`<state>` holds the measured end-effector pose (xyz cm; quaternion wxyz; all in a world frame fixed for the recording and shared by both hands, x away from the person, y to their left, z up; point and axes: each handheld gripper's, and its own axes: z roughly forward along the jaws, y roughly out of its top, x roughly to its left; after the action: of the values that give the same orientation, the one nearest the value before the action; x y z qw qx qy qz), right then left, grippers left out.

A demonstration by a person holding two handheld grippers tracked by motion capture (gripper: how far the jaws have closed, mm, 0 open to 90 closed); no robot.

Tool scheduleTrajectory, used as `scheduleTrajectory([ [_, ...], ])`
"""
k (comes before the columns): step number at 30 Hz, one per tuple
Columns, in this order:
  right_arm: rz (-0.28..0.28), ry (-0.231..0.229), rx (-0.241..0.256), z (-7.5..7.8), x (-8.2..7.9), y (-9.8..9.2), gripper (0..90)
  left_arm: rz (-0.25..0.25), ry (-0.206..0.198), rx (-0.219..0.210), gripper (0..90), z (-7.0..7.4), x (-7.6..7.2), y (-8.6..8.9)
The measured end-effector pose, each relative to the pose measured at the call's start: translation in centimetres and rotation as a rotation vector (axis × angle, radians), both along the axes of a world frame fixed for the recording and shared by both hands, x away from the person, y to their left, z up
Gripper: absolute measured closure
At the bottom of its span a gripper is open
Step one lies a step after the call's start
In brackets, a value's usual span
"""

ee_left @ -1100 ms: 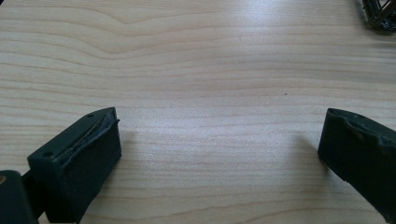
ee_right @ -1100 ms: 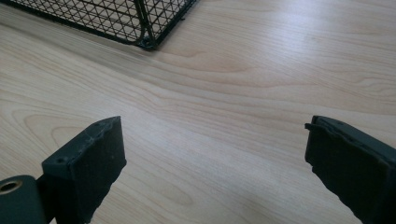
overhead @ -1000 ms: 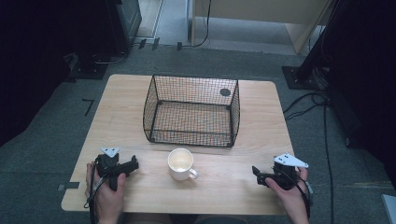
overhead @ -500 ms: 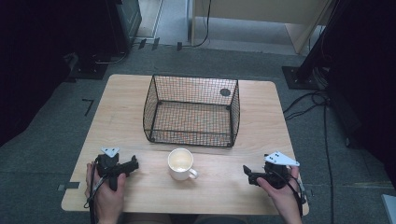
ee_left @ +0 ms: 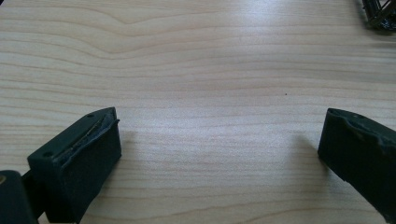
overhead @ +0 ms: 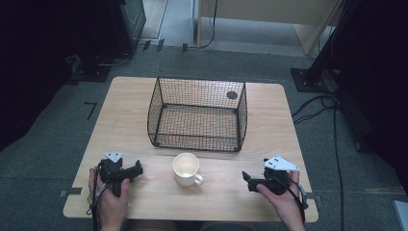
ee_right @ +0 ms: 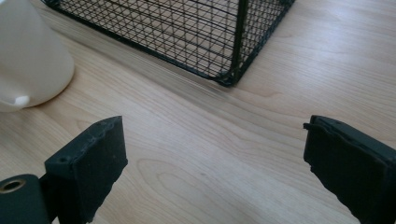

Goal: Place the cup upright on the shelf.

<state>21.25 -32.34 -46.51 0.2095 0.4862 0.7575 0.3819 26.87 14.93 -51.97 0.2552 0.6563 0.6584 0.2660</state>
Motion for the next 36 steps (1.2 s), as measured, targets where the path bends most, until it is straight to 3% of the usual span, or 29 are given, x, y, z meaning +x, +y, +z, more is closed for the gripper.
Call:
scheduleTrajectory([
  [36,0.177,-0.008,0.029,0.5,-0.3,7.3,6.8,-0.001,0.000,0.000,0.0,0.0,0.0,0.0],
])
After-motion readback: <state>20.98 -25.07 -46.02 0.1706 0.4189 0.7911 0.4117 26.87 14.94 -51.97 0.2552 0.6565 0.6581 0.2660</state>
